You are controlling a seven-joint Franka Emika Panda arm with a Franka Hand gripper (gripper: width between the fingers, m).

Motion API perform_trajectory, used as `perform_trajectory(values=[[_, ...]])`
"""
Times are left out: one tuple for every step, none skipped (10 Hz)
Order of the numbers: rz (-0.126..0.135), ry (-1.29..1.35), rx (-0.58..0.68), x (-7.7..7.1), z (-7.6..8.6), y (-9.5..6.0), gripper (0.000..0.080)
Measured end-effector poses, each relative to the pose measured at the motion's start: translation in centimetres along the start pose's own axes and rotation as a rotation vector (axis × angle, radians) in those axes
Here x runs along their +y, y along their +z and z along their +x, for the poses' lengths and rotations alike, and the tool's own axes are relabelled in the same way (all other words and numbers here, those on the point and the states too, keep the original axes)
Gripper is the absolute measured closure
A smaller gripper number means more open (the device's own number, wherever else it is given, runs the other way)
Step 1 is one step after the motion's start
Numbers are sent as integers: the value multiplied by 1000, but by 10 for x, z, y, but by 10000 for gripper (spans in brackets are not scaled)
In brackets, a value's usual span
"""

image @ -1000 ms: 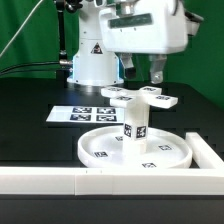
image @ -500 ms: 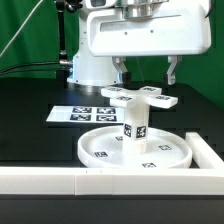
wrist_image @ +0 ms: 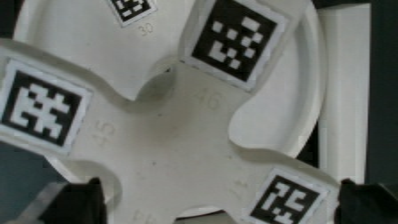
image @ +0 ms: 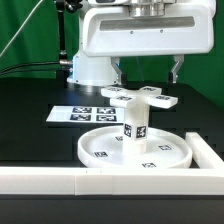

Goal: Assemble round table

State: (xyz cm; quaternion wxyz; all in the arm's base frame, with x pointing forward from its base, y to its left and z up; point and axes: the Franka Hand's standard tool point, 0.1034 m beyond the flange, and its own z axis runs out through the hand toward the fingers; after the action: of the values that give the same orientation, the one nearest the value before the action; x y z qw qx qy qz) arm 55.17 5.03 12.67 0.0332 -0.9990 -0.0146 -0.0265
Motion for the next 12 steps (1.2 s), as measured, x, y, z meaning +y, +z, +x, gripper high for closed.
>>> perform_trajectory(values=[[-12,-123,-7,-3,2,0,151],[-20,-211,-21,-7,5,-1,151],[-20,-265,-20,-8,6,-1,151],[-20,-330,-21,-6,6,-1,151],[-20,-376,-21,-5,6,-1,151],[-20,-448,-22,-4,6,-1,151],[-20,-493,-24,-3,6,0,151],[-25,-693,-28,4,6,1,151],[-27,-769,-34,8,6,2,151],[-27,-896,-38,10,5,2,151],[-26,-975,-39,10,5,2,151],[-27,-1040,-39,11,5,2,151]])
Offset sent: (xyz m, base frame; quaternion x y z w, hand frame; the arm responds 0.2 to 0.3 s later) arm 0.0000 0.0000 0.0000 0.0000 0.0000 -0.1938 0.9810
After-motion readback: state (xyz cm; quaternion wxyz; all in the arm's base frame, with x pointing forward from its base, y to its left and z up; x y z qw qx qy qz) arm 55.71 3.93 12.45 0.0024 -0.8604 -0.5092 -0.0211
